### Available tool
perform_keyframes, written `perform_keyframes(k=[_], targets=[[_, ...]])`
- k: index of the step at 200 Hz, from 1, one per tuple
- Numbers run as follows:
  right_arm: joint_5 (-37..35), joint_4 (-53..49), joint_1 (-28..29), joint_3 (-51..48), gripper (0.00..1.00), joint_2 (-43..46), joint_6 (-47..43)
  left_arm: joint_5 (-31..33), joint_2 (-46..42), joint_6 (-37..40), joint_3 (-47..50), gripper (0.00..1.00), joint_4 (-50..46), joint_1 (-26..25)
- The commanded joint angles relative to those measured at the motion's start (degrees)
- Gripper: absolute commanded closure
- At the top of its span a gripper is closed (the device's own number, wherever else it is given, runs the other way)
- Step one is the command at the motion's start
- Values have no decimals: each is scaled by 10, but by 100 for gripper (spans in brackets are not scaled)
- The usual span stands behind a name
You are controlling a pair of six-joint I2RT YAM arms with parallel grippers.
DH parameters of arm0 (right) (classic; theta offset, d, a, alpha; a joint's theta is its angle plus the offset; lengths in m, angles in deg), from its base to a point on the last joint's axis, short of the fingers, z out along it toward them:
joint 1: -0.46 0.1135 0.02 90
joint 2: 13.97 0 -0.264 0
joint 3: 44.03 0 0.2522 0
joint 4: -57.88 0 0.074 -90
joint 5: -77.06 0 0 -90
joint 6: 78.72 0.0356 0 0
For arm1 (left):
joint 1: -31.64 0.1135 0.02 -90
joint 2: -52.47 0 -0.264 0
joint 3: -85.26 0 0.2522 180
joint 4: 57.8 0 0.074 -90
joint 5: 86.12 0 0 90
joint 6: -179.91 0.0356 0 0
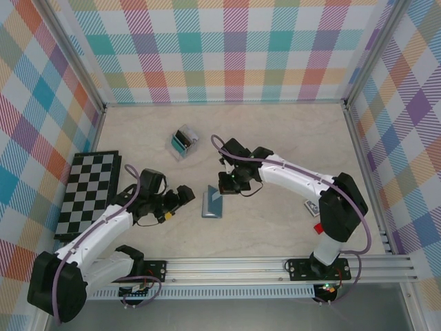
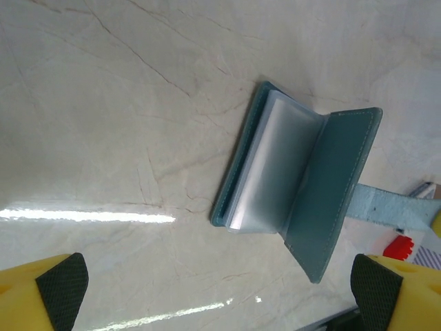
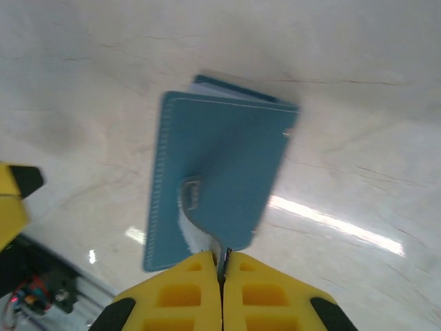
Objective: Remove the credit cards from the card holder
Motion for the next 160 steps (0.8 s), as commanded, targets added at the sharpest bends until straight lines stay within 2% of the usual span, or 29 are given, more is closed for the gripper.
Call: perform_keyframes(k=[1, 35, 92, 118, 160], targets=[[-88, -72, -4, -24, 94, 21, 15, -45, -16, -3, 26, 0, 29, -3], [-122, -84, -10, -50, 94, 13, 29, -76, -15, 14, 42, 0, 52, -4], [-151, -102, -19, -29, 94, -39, 25, -117, 15, 3, 37, 1, 113, -7], [-152, -96, -25, -26, 94, -56, 0, -116, 43, -22, 29, 6, 164, -22], [-151, -72, -31, -31, 94, -81, -30, -96, 98, -51, 3, 25, 200, -62]])
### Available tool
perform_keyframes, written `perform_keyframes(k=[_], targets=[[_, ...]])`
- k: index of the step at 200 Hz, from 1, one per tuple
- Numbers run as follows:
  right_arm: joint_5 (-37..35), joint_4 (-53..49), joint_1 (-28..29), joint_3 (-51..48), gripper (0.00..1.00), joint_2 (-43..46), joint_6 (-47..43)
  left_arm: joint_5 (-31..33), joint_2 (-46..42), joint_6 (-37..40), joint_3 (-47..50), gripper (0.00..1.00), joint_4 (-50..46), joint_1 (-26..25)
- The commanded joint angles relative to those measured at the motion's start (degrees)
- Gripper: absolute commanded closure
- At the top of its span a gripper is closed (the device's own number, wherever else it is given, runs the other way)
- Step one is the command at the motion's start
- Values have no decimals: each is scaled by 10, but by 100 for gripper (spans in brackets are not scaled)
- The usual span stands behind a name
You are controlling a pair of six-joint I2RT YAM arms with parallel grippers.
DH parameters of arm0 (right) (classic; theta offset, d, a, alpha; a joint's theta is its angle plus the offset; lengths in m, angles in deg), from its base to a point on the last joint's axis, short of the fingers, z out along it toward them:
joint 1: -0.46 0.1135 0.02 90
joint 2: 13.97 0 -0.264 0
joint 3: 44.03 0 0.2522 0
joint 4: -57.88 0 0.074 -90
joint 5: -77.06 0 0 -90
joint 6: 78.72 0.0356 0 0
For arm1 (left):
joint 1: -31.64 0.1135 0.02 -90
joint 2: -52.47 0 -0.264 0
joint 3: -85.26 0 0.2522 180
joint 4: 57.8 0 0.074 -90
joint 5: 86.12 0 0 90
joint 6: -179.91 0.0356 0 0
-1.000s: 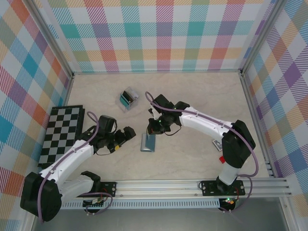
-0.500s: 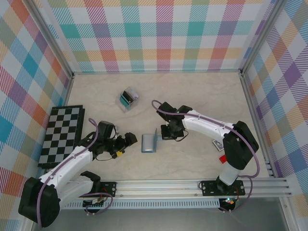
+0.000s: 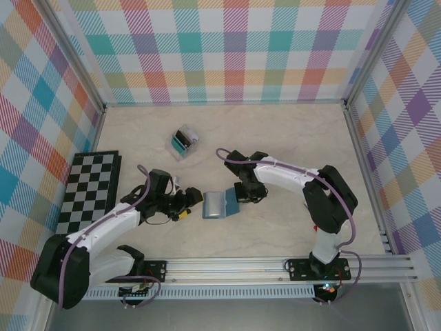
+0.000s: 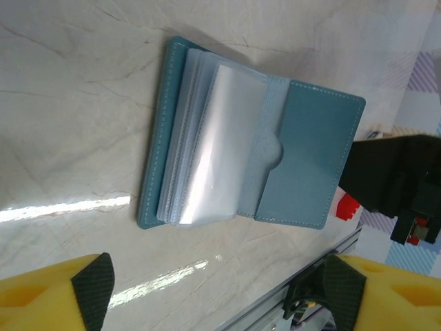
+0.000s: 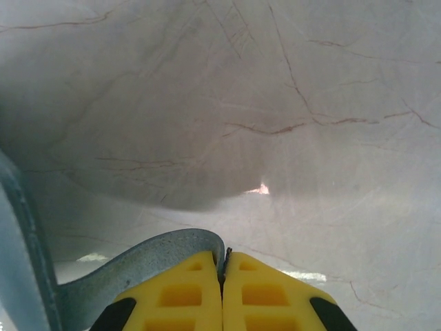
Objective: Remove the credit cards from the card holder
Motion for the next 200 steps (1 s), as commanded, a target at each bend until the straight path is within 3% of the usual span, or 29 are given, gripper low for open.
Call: perform_keyframes(k=[1, 53, 138, 200], targets=[[-6, 8, -4, 12, 94, -14, -27, 3, 24, -24, -26, 25, 45, -27], [8, 42, -8, -7, 94, -30, -33, 13, 109, -37, -60, 41, 64, -55], [22, 54, -10, -1, 94, -42, -57, 26, 243, -37, -112, 46, 82, -61], [40, 61, -10, 6, 94, -48, -59, 7, 272, -34, -131, 52, 91, -67]])
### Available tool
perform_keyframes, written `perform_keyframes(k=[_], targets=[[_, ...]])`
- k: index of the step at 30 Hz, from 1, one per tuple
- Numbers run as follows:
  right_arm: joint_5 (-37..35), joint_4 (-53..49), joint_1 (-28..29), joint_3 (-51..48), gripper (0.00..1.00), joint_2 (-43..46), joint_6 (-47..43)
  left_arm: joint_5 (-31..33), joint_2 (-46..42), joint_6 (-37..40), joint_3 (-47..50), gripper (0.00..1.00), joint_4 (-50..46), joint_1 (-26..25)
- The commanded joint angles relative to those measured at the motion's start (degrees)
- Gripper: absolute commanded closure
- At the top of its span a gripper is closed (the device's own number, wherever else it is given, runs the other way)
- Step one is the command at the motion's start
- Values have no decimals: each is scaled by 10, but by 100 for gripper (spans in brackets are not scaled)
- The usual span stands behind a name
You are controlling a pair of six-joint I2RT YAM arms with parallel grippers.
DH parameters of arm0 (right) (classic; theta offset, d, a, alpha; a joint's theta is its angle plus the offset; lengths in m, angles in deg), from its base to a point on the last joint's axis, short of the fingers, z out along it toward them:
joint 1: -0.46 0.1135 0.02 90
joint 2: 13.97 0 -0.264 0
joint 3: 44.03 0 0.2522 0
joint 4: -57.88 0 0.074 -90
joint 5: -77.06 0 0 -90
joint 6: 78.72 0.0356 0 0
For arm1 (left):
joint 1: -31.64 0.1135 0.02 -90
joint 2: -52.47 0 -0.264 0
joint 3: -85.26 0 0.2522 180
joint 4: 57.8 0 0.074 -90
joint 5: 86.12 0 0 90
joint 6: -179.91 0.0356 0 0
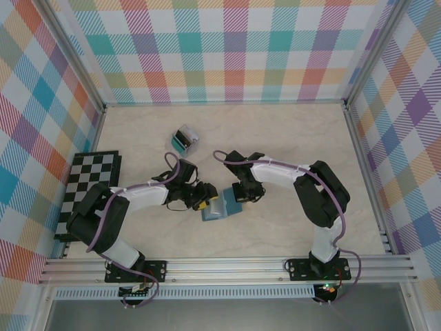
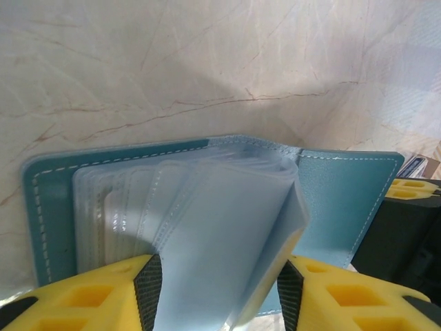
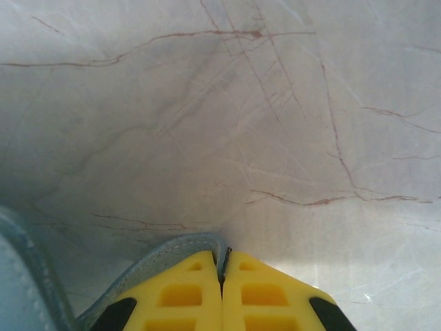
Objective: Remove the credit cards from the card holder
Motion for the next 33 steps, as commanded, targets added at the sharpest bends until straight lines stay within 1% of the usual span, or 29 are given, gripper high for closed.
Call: perform_keyframes(k=[1, 10, 13, 16, 19, 21, 22, 24, 26, 28, 30, 31, 32, 33], targets=[[25, 10, 0, 8, 94, -8, -10, -13, 14, 1, -13, 52, 7, -11], [20, 12, 0, 7, 94, 16, -9, -1, -13, 24, -20, 62, -25, -12], [27, 19, 0, 5, 94, 28, -8, -1, -20, 28, -18, 71, -27, -13], [35, 26, 0, 2, 94, 40, -5, 3, -23, 28, -19, 82, -29, -14], [26, 29, 0, -4, 89, 65, 4, 24, -32, 34, -24, 90, -56, -14], [13, 31, -1, -14, 83, 91, 12, 49, -43, 48, -36, 93, -96, -15], [5, 32, -1, -21, 79, 106, 18, 65, -49, 56, -45, 94, -134, -15], [-5, 37, -1, -36, 70, 138, 28, 102, -60, 79, -65, 95, -202, -16], [-2, 46, -2, -50, 65, 167, 34, 129, -69, 97, -83, 95, -248, -18], [6, 55, -2, -60, 62, 188, 38, 145, -74, 111, -96, 95, -277, -18], [15, 64, -2, -69, 61, 203, 45, 145, -74, 116, -105, 95, -286, -19], [19, 67, -2, -74, 61, 210, 50, 140, -70, 118, -108, 92, -283, -20], [22, 72, -2, -78, 60, 216, 54, 130, -65, 117, -110, 88, -275, -21], [23, 78, -2, -83, 60, 222, 60, 118, -57, 113, -112, 81, -261, -24]])
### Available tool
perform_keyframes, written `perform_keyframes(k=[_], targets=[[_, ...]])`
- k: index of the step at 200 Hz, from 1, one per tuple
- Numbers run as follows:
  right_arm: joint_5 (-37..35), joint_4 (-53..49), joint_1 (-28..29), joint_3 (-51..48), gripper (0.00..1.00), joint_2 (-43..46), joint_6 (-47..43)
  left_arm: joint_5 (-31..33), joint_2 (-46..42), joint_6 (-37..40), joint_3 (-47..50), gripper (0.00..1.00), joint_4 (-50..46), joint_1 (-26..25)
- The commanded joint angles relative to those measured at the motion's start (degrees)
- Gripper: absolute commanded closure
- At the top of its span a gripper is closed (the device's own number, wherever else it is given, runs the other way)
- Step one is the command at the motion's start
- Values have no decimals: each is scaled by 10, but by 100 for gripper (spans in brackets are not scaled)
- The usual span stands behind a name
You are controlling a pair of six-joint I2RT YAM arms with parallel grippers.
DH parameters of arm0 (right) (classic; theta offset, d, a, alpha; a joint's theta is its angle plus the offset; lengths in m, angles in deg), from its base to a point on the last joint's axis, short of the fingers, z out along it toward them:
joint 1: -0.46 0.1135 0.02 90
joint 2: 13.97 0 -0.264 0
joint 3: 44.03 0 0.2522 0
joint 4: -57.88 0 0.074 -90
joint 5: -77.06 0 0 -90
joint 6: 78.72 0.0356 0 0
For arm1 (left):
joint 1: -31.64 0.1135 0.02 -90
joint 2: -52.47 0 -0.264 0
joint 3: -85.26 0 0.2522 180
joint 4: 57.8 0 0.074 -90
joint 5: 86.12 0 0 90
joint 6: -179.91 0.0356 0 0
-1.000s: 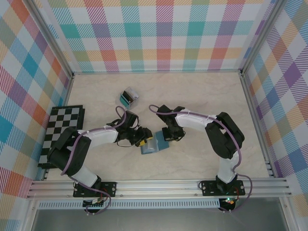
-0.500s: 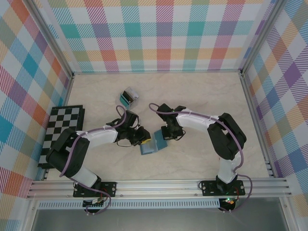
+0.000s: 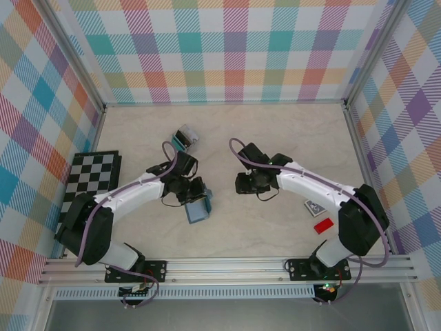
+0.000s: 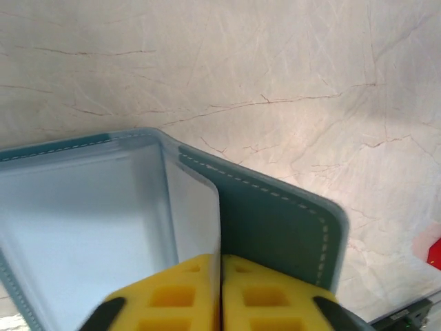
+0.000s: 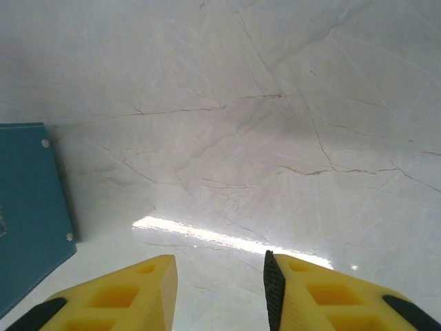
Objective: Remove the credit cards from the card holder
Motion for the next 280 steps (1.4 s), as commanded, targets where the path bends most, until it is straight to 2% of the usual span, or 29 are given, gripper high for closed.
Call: perform_keyframes(k=[1, 17, 29, 84, 109, 180, 210, 280], targets=[[13, 23, -1, -20, 59, 18, 28, -15, 12, 11, -15, 74, -12, -14], [15, 32, -1, -26, 58, 25, 37, -51, 37, -4, -20, 61, 35, -25], [16, 37, -1, -31, 58, 28, 43, -68, 57, -16, -29, 56, 63, -35], [18, 45, -1, -46, 58, 42, 47, -88, 122, -51, -61, 50, 129, -57], [31, 51, -1, -52, 59, 39, 46, -75, 137, -63, -57, 52, 134, -58], [169, 106, 0, -39, 84, -15, 8, -57, 155, -92, -12, 66, 184, -58], [189, 106, 1, -31, 92, -51, 13, -57, 169, -105, -5, 73, 199, -57], [232, 94, 1, 2, 96, -133, 30, -49, 178, -125, -4, 81, 207, -57]])
